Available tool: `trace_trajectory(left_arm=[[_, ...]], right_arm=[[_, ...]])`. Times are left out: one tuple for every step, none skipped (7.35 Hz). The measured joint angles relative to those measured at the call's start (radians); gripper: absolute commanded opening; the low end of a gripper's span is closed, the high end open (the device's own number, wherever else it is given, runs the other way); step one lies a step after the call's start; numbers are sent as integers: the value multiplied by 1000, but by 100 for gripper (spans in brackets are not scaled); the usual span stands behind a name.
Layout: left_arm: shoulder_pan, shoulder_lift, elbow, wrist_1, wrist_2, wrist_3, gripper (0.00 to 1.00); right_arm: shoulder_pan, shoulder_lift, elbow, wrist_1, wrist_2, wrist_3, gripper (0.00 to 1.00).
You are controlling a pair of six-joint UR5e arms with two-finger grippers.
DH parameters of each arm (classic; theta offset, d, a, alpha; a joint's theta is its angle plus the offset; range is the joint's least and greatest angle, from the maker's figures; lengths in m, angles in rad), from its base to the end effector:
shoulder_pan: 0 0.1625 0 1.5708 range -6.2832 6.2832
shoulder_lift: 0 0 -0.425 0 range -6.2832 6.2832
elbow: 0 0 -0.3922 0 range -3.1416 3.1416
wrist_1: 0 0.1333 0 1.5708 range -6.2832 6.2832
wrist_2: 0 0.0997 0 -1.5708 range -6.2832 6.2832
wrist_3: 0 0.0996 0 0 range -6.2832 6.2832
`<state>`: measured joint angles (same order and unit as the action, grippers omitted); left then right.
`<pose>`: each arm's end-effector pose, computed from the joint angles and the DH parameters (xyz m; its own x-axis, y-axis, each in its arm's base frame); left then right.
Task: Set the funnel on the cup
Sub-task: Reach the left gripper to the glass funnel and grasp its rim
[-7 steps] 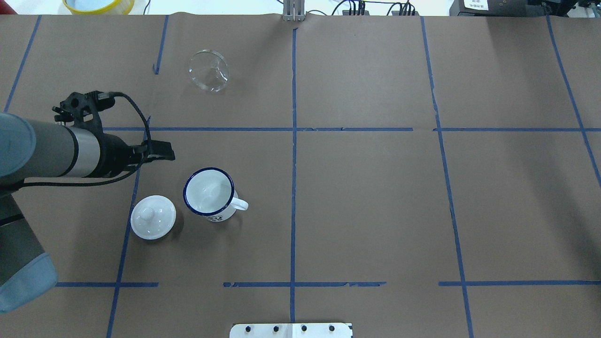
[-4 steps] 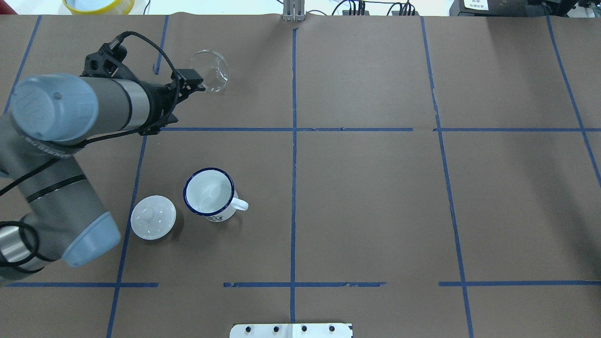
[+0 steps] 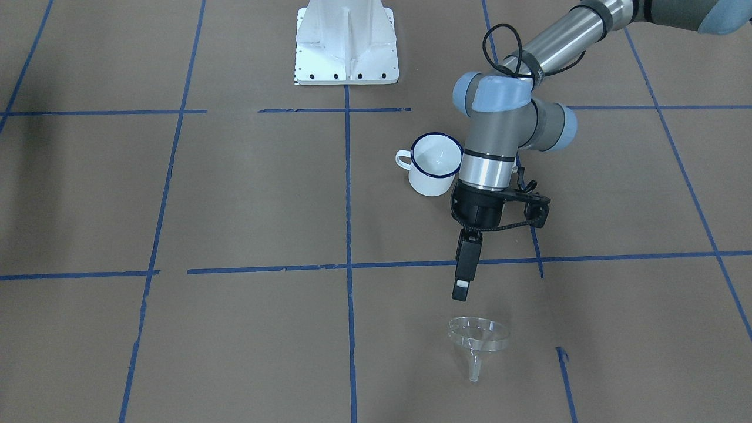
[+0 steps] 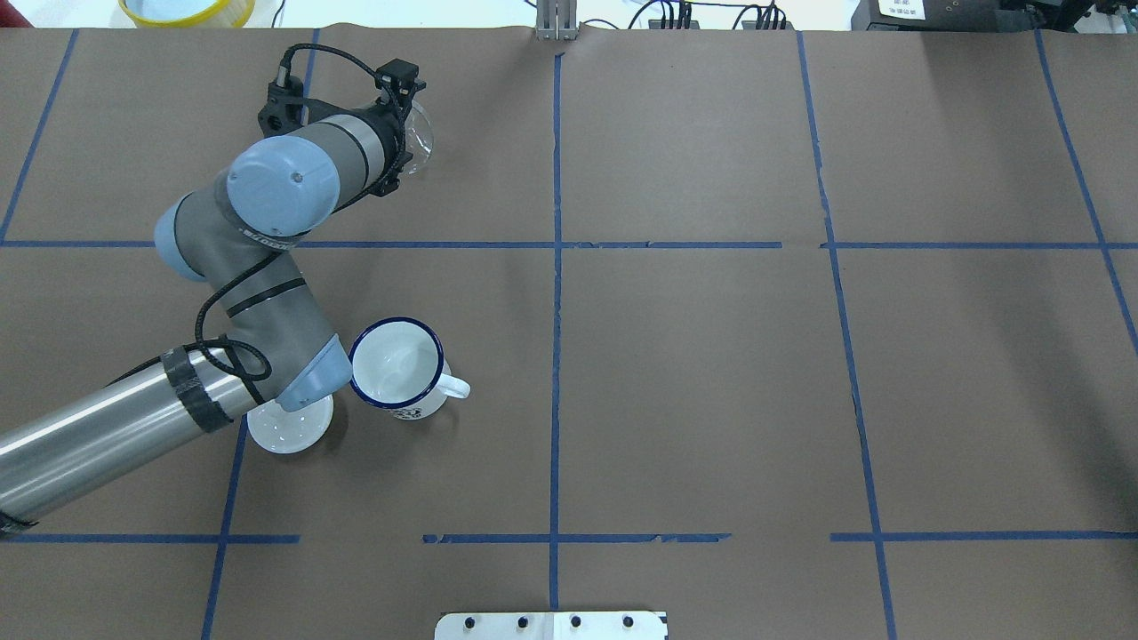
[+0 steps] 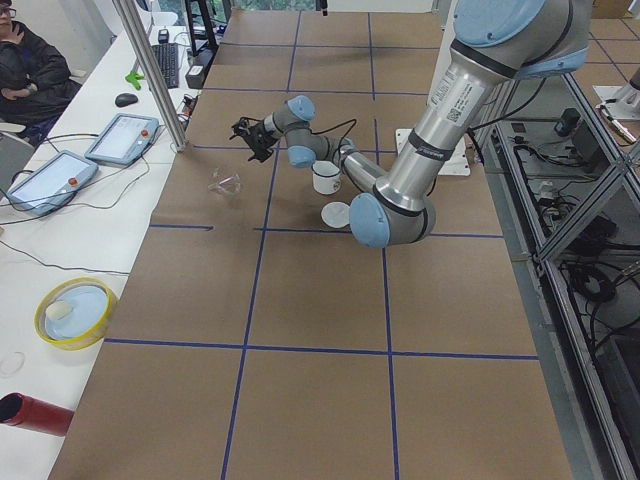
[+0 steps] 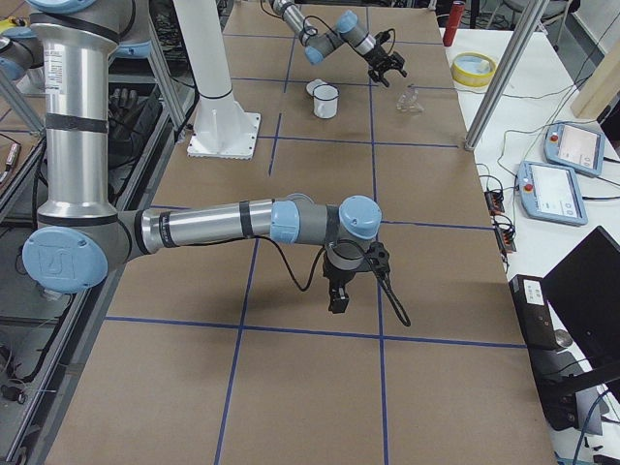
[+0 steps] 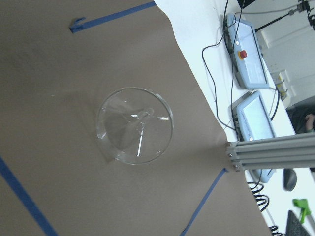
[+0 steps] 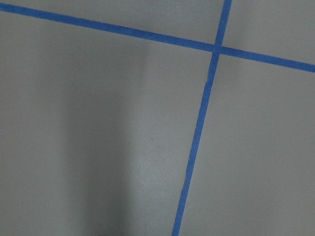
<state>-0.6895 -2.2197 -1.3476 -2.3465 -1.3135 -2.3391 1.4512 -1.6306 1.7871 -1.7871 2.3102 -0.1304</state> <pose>0.4699 -0.5931 0.2810 -0.3544 -0.5788 -0.7344 0.7676 0.2684 -0.5820 0.0112 -0.4618 0.6050 0.7166 -0.1766 0.6747 0.2141 0.9764 0.0282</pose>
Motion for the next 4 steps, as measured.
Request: trace_trajectory(left_arm=[[0, -20, 82, -45, 18, -25, 89], [-1, -28, 134, -83, 25, -34, 74], [-6, -32, 167, -119, 27, -39, 72], [-15, -37, 197, -155, 27, -43, 71]], right_arm=[[0, 0, 0, 0, 0, 0, 100], [0, 0, 0, -1, 0, 0, 100], [0, 0, 0, 0, 0, 0, 100], [0, 0, 0, 0, 0, 0, 100]])
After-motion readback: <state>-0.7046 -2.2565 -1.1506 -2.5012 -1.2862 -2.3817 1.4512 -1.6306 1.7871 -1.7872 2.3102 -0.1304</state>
